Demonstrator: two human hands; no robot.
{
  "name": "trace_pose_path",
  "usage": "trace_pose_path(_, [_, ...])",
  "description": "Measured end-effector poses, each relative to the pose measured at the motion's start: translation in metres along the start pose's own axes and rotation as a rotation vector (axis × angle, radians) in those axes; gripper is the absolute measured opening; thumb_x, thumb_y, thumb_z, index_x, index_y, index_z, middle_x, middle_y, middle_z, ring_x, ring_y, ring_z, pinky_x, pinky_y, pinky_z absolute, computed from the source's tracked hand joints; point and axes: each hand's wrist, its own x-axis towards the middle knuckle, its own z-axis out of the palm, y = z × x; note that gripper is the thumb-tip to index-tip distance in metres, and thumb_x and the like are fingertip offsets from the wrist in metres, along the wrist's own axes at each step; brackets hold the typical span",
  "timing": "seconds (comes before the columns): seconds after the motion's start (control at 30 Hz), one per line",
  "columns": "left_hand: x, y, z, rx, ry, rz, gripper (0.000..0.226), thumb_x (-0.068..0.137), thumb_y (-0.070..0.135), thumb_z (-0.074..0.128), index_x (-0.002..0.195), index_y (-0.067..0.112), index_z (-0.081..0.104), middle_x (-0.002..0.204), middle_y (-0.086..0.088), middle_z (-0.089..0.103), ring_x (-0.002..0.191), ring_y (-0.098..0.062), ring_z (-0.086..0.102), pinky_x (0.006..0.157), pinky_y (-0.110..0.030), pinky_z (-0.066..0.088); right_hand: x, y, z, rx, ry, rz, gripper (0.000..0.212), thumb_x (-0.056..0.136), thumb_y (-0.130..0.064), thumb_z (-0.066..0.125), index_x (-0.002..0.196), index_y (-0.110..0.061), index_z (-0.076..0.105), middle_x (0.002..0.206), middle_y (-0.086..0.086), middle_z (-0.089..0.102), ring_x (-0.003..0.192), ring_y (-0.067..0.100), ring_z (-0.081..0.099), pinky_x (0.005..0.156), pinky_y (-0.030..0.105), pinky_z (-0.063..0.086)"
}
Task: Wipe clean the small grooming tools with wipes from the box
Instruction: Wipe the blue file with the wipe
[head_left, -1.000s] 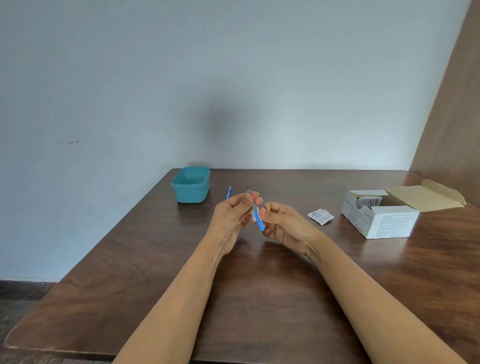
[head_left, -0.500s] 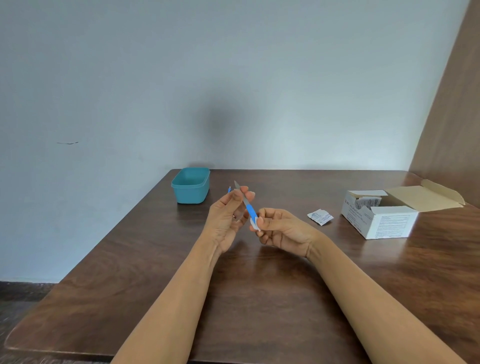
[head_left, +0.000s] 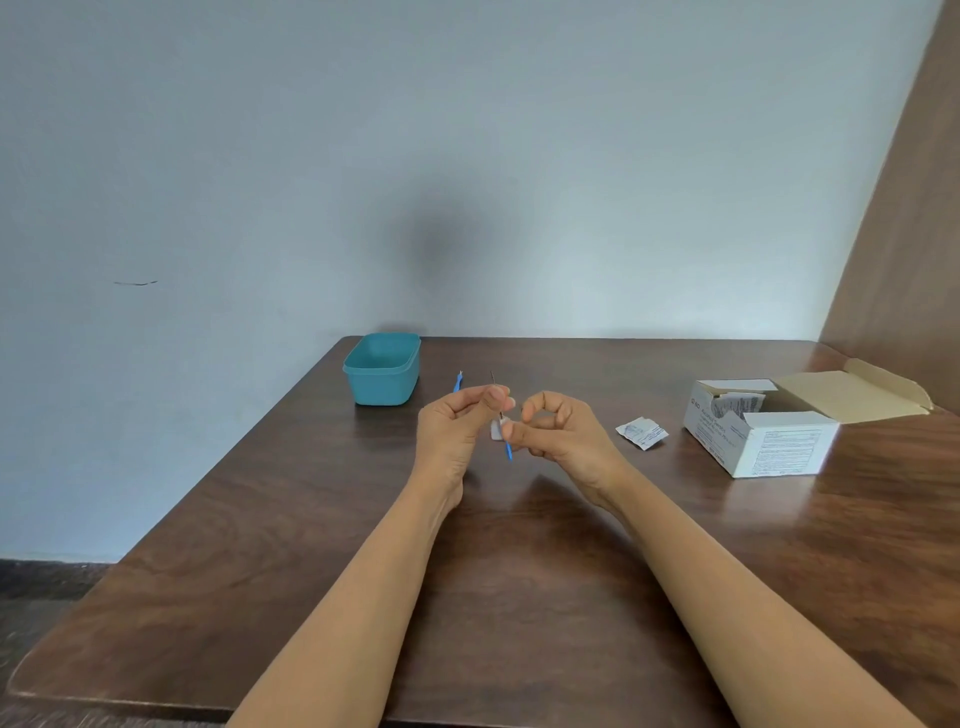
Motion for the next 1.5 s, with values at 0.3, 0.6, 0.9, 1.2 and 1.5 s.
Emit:
trace_pose_path(0.3, [0.001,-0.004,0.005,0.09,0.119,0.005,0.015,0.078,0.017,0.075,0.091,0.01,0.075,0.079,0.004,0.073,0.073,0.002,0.067,0.068,-0.012,0.046,-0.001,0.004,0.004,-0.09,0.066,-0.081,0.026,0.074,0.001,0.077,0.081,-0.004,0.053,0.065,0.013,0.071,0.068,0.024,0.071,0.072,0.029,0.055])
trace_pose_path(0.6, [0.001,-0.004,0.004,-0.002,0.232,0.037,0.017,0.079,0.008,0.073,0.094,0.0,0.072,0.081,-0.002,0.071,0.066,0.009,0.064,0.057,0.001,0.044,0.003,0.014,0.01,-0.136,0.08,-0.082,0.033,0.07,-0.001,0.081,0.067,-0.011,0.049,0.047,0.009,0.048,0.059,0.025,0.056,0.067,0.033,0.055])
trace_pose_path(0.9, [-0.003,-0.007,0.011,-0.031,0.155,-0.026,0.011,0.08,0.003,0.07,0.091,0.0,0.071,0.08,-0.007,0.071,0.067,0.002,0.066,0.063,-0.009,0.048,0.007,0.016,0.008,-0.225,0.279,-0.175,0.035,0.06,-0.025,0.084,0.061,-0.024,0.05,0.06,0.023,0.058,0.061,0.021,0.055,0.065,0.038,0.05])
trace_pose_path(1.2, [-0.001,0.0,0.006,-0.1,0.262,-0.064,0.015,0.078,0.008,0.073,0.092,0.003,0.072,0.088,-0.001,0.072,0.079,-0.001,0.059,0.077,-0.017,0.043,0.002,0.012,0.014,-0.438,0.112,-0.151,0.041,0.077,-0.013,0.076,0.068,-0.02,0.036,0.063,0.006,0.065,0.06,0.011,0.057,0.065,0.031,0.047])
trace_pose_path(1.5, [0.003,-0.003,0.006,-0.073,0.312,-0.045,0.017,0.079,0.009,0.073,0.095,0.002,0.073,0.084,0.002,0.071,0.081,-0.001,0.061,0.068,-0.01,0.036,0.005,0.016,0.019,-0.518,0.093,-0.186,0.041,0.083,-0.005,0.067,0.071,-0.02,0.03,0.06,-0.001,0.056,0.056,0.007,0.053,0.059,0.024,0.043])
